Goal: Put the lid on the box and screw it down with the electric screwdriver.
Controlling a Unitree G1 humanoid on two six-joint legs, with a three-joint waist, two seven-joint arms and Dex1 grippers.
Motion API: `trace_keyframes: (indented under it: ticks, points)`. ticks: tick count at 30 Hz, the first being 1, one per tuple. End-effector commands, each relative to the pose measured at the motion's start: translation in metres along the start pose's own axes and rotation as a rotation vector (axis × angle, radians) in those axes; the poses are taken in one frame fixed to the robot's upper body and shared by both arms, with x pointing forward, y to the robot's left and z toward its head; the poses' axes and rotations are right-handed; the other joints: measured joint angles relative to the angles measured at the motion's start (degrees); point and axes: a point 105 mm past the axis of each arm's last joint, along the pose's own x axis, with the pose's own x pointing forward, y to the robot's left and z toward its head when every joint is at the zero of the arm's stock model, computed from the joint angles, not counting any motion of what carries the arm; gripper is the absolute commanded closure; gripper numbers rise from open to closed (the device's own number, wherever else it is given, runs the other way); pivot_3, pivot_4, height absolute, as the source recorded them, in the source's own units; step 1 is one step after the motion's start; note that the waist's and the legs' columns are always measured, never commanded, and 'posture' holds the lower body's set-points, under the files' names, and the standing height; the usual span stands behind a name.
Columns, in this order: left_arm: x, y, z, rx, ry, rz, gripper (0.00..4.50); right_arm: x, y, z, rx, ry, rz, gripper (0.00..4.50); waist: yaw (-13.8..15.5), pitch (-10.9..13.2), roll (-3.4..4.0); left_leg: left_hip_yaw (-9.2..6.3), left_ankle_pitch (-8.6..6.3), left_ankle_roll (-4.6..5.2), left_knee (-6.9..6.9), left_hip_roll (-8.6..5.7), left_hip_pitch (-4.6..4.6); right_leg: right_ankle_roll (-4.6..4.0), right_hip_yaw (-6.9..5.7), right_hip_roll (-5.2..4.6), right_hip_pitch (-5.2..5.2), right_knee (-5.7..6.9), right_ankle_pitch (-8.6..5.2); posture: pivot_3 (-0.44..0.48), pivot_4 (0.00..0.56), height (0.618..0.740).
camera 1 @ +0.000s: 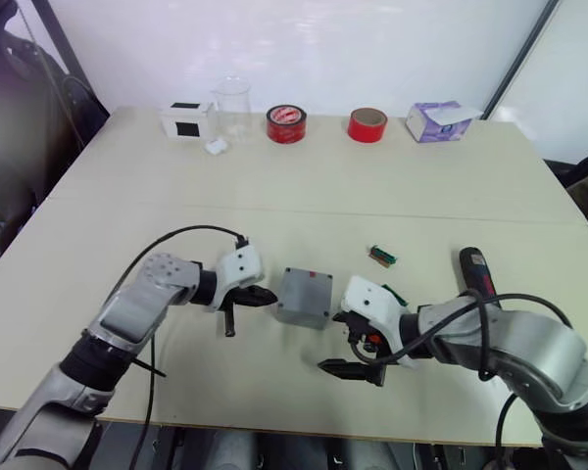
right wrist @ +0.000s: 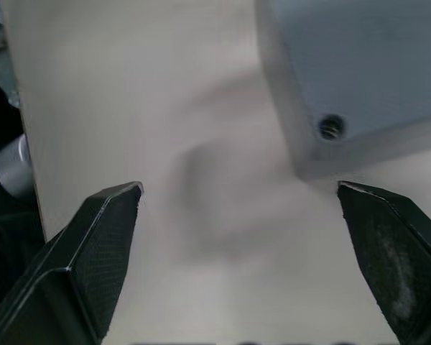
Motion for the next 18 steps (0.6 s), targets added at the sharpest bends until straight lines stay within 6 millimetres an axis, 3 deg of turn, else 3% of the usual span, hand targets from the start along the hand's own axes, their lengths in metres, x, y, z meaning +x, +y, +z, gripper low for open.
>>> trace_keyframes:
  ticks: [1,6,10,13,18]
  points:
    - [0.001,0.015,0.016,0.064,-0.02,0.058,4.5,-0.001,0.0,0.013,-0.013,-0.064,-0.001,0.04,-0.05,0.0,-0.01,0.0,0.0,0.0,0.01,-0.01,0.0,0.0,0.0,0.0,0.01,-0.01,0.0,0.0,0.15,0.74]
    - [0.002,0.023,0.021,0.084,-0.015,0.071,4.5,-0.001,-0.003,0.021,0.017,-0.116,0.013,0.04,-0.16,0.0,0.0,-0.01,0.0,0.0,0.0,0.01,0.0,0.14,-0.01,0.05,0.01,0.0,0.08,0.0,0.15,0.74]
    - [-0.007,0.035,0.013,0.085,0.04,0.136,4.5,-0.015,-0.008,0.024,0.027,-0.147,0.012,0.04,-0.16,0.0,0.0,-0.01,0.0,0.0,0.0,0.01,0.0,0.14,-0.01,0.04,0.01,0.0,0.08,0.0,0.15,0.74]
    - [-0.018,0.031,0.006,0.087,0.06,0.127,4.5,-0.029,-0.024,0.011,0.074,-0.112,-0.032,0.04,-0.16,0.0,0.0,-0.01,0.0,0.0,0.0,0.01,0.0,0.14,-0.01,0.04,0.0,0.0,0.08,0.0,0.15,0.74]
    - [-0.029,0.011,-0.004,0.027,0.061,0.056,4.5,-0.039,-0.056,0.008,0.086,-0.138,-0.105,0.04,-0.19,0.0,0.0,0.0,-0.01,0.01,0.0,0.03,0.01,0.09,0.0,0.02,0.01,0.0,0.05,0.0,0.15,0.74]
